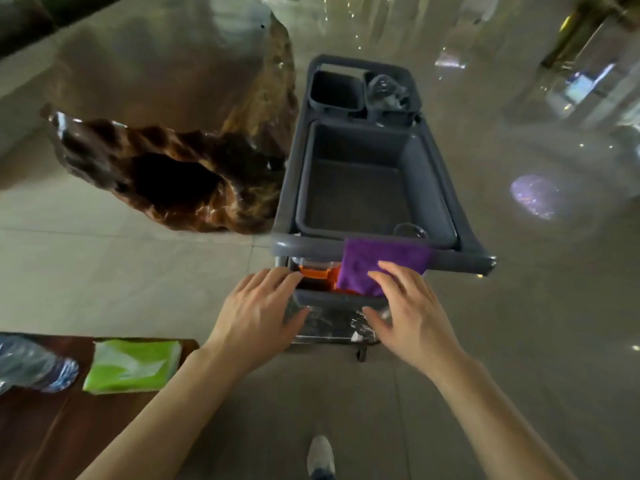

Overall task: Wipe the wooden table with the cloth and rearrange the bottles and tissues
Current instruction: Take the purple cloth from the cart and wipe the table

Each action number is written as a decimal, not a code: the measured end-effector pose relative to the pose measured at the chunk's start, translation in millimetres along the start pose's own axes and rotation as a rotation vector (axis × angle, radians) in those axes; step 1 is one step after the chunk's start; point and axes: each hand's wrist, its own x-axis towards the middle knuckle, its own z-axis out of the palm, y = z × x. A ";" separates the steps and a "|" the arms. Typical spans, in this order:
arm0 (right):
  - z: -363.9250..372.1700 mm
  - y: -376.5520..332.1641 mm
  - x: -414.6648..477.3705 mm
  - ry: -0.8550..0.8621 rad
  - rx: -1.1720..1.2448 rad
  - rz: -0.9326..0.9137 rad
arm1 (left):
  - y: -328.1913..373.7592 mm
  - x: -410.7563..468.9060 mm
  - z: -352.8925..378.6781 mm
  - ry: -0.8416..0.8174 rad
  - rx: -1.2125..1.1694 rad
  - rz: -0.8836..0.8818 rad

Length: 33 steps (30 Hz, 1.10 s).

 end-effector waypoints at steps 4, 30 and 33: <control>-9.4 57.9 17.4 0.051 0.000 0.022 | 35.4 59.0 24.3 0.020 0.003 0.083; -30.7 88.5 97.7 0.022 0.682 0.013 | 37.8 113.2 18.2 0.174 -0.430 -0.084; -40.8 57.0 107.4 -0.024 0.858 -0.027 | 28.7 87.5 -2.1 0.267 -0.592 -0.201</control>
